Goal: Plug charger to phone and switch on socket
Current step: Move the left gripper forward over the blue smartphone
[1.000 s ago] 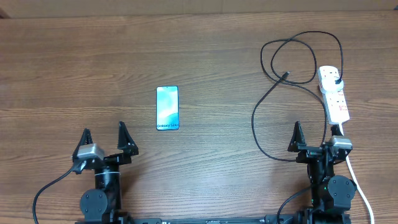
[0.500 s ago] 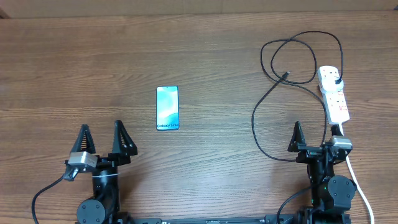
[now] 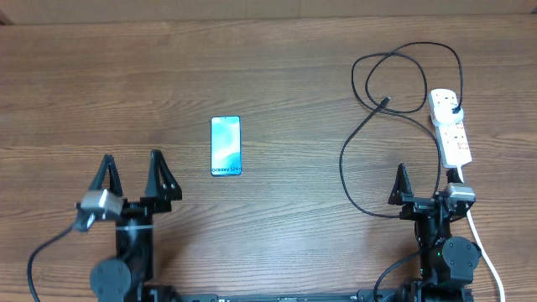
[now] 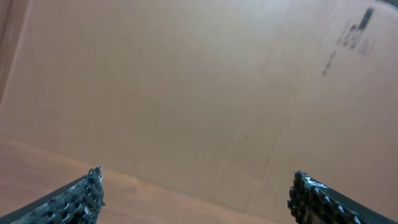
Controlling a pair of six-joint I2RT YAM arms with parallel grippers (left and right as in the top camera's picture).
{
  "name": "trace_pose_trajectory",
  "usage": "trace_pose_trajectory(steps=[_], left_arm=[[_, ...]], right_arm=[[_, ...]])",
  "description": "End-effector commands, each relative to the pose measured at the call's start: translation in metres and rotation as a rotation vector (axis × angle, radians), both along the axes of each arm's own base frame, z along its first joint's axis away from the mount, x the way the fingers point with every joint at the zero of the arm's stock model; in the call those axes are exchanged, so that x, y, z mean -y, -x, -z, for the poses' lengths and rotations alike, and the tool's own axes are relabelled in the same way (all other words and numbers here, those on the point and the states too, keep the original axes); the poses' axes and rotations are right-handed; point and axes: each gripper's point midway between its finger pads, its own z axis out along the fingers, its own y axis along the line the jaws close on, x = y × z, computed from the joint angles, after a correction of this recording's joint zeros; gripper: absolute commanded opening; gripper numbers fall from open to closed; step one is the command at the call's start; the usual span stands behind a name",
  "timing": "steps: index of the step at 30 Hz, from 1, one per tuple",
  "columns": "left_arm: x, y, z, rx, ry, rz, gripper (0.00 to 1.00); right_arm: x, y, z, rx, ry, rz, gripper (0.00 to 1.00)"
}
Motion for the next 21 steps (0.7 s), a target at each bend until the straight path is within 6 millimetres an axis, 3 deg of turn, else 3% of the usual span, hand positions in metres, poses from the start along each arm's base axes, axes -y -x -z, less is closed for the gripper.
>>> trace_pose_trajectory(steps=[1, 16, 21], left_arm=[[0.008, -0.016, -0.021, -0.035, -0.019, 0.041, 1.00], [0.053, -0.105, -0.049, -0.261, -0.053, 0.312, 1.00], [0.073, -0.120, -0.052, -0.272, -0.068, 0.440, 1.00]], right_arm=[[0.001, 0.000, 0.001, 0.005, 0.002, 0.006, 1.00], [0.001, 0.000, 0.001, 0.005, 0.002, 0.006, 1.00], [0.001, 0.000, 0.001, 0.005, 0.002, 0.006, 1.00]])
